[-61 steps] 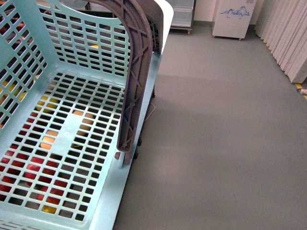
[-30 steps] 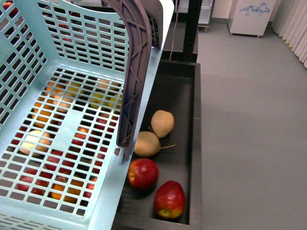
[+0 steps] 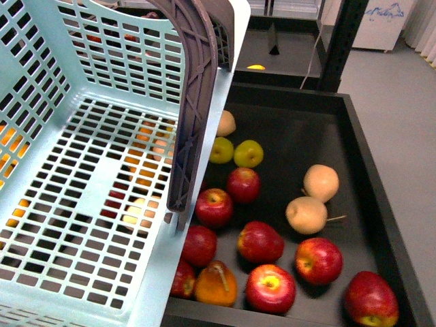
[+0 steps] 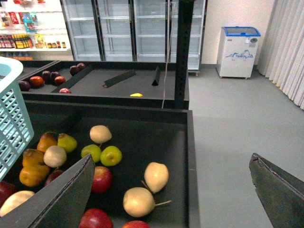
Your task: Pick mango and avocado into basket
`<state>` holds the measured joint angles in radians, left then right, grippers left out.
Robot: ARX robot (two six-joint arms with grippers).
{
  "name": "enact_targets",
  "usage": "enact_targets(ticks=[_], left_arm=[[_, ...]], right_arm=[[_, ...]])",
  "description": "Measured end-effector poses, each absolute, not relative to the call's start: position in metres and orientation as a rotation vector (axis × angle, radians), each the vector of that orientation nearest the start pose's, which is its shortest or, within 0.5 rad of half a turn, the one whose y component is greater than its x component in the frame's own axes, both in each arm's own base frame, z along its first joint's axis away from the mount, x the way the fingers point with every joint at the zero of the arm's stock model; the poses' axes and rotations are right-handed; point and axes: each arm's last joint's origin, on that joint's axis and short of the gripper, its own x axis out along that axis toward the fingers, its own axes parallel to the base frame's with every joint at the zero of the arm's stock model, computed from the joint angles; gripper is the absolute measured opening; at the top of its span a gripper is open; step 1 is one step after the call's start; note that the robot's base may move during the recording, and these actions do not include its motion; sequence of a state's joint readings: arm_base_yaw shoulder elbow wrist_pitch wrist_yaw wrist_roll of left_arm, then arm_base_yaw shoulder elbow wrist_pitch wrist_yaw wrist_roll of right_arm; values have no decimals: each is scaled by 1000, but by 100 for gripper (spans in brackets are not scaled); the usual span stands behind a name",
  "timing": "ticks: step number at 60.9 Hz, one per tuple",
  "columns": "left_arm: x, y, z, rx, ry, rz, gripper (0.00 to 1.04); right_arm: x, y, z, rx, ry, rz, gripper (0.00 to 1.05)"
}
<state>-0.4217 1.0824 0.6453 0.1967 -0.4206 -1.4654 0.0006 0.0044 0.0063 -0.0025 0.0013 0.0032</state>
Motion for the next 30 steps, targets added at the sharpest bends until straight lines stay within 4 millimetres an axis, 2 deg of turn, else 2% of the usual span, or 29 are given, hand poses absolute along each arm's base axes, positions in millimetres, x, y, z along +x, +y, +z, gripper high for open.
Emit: enact_targets(ticks=[30], left_arm=[[219,-85,265,-1359,177,157,6]], right_arm=[[98,0,165,3,1,-1,97]])
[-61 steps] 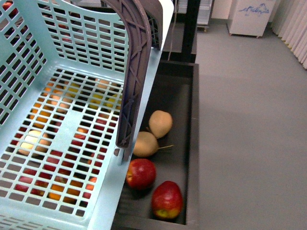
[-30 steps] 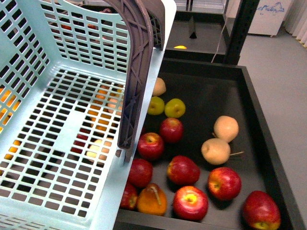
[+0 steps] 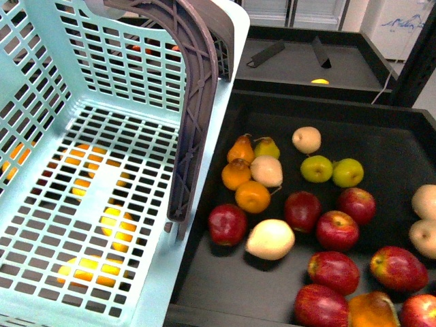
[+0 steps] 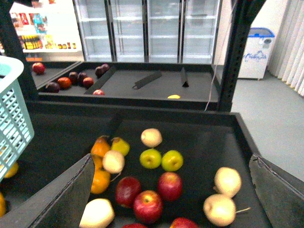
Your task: Pick mango and avocado into basket
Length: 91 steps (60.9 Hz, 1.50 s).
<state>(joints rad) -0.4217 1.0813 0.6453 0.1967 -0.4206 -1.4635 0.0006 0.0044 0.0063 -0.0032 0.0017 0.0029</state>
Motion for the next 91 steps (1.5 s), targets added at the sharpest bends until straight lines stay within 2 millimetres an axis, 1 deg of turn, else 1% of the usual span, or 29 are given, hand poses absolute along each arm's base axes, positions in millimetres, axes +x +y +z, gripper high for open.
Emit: enact_targets(ticks=[91], left_arm=[[219,-85,265,-1358,173,161,6]], right_arm=[[98,0,165,3,1,-2,97]])
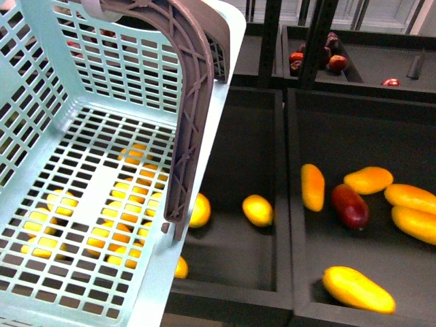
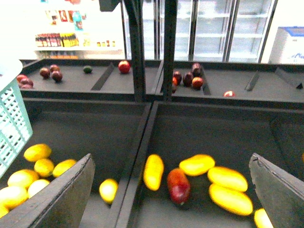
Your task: Pick mango and avocado into basket
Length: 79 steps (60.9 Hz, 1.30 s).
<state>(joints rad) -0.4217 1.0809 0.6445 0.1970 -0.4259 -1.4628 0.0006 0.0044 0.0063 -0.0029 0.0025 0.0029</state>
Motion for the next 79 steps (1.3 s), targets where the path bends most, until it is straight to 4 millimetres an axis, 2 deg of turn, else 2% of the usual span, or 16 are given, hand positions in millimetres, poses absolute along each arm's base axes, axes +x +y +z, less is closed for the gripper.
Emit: enact_targets(ticks=[17,20,24,27,31,44,49,55,61,67,79], left_arm=[[220,-82,265,-1351,148,188,6],[220,-81,265,-1333,137,200,6],[225,-82,267,-1244,204,267,6],[237,-84,269,-1152,277,277,6],[268,-86,270,-1081,321,247,6],[342,-95,264,-1054,387,190,6],[362,-103,260,-1064,423,151,6],[384,-122,252,-1055,490,96,6],[395,-159,246,-983,583,11,6],[397,-197,242,-924,653,-91,6],[390,-236,252,-887,675,-212,6]], right_arm=[[98,0,165,2,4,9,97],[98,0,165,2,3,5,97],[98,0,165,2,1,0,97],[98,0,165,2,1,-1,97],[98,0,165,2,1,0,97],[98,0,165,2,1,0,97],[98,0,165,2,1,0,97],[98,0,165,2,1,0,97],[98,0,165,2,1,0,97],[98,0,165,2,1,0,97],[98,0,165,2,1,0,97]])
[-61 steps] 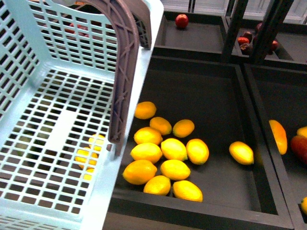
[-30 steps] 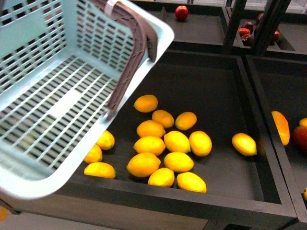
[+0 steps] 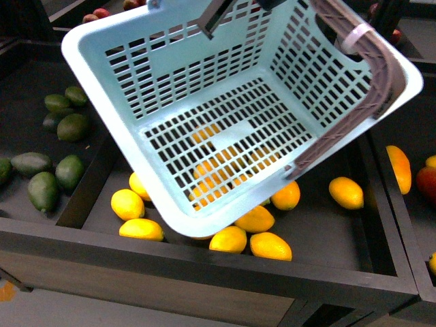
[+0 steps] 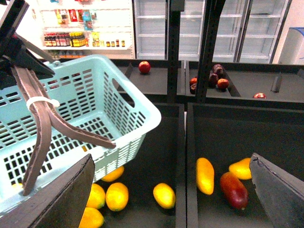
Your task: Pick mango and avocado into basket
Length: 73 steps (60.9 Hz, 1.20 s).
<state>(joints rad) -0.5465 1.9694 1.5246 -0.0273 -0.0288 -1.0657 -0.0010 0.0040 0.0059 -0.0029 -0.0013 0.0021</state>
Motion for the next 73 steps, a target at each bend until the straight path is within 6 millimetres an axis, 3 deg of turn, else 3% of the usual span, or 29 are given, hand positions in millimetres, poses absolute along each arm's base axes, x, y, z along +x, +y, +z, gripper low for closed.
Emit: enact_targets(ticks=[10,29,35,40,46,52,58,64,73], left_arm=[[382,-250,257,-882,675,-264,6],[386,-245,257,-874,659,-245,6],[386,-245,257,-875,659,-244,6],[386,-246,257,-873,660,-248,6],[385,-246,257,-873,663,-253,6],[385,-246,257,-874,665,-255,6],[385,-246,257,-873,662,-252,6],[386,-246,257,-874,661,-249,6],[386,-246,257,-871,659,-248,6]], right_arm=[[98,0,165,2,1,0,97],[98,0,165,2,1,0,97],[104,-5,167,83,194,13,97],[116,-13,172,119,220,-31,97],[144,-27,186,133,180,-94,97],[187,-47,201,127,127,-157,97],[229,-67,199,122,132,-223,97],[277,-92,175,132,231,-295,97],[323,-116,128,146,377,-349,97]])
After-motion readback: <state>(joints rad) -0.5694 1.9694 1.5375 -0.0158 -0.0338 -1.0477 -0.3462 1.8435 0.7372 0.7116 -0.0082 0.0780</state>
